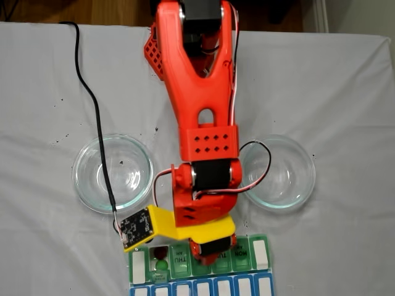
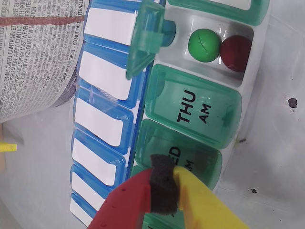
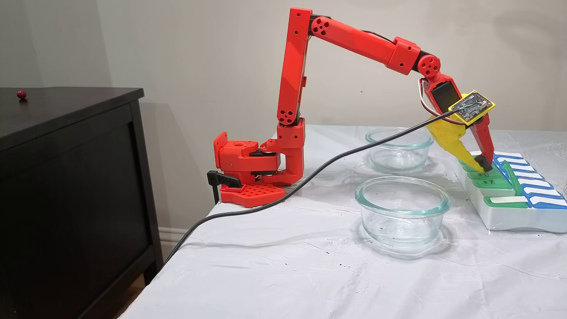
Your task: Sort medicines into box.
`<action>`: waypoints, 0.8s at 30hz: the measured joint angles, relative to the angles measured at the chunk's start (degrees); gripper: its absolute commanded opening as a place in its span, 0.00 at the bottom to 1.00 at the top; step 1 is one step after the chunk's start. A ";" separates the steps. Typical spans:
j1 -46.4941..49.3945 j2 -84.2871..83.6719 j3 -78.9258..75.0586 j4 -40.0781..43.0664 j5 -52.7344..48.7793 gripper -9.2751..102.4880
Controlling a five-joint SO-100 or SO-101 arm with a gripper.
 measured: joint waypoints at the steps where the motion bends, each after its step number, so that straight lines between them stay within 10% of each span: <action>1: 0.09 0.79 0.26 -1.41 0.00 0.08; 24: 9.93 17.84 10.63 -21.18 -4.75 0.08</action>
